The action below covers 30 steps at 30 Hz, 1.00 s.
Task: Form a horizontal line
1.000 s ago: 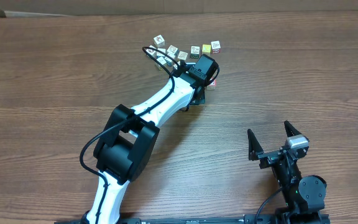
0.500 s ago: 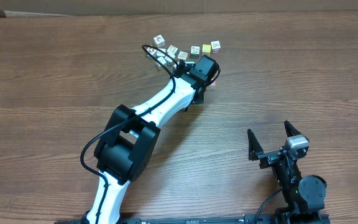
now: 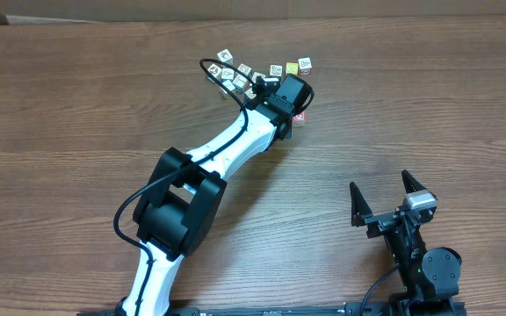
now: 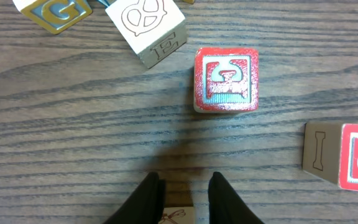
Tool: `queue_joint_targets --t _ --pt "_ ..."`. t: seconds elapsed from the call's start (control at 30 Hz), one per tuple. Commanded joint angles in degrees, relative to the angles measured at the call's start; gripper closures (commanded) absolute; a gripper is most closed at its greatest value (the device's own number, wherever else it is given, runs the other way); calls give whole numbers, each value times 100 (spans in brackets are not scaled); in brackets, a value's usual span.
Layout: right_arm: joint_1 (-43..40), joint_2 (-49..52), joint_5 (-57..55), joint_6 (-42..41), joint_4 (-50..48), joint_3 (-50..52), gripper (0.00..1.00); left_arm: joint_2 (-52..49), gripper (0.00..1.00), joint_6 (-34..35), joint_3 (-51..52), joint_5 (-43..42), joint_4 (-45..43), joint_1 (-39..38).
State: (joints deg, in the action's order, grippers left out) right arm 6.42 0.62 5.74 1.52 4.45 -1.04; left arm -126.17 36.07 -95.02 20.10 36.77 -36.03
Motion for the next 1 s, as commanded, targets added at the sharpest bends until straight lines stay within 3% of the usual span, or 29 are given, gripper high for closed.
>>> queue_joint_targets --t 0.0,0.17,0.97 --pt "-17 -46 15 24 -22 59 0 50 83 13 -72 -48 33 -39" --pt "-17 -46 15 24 -22 59 0 50 90 9 -72 -214 153 -39" --pt "-17 -46 15 24 -22 59 0 50 89 -184 -450 -413 341 -114"
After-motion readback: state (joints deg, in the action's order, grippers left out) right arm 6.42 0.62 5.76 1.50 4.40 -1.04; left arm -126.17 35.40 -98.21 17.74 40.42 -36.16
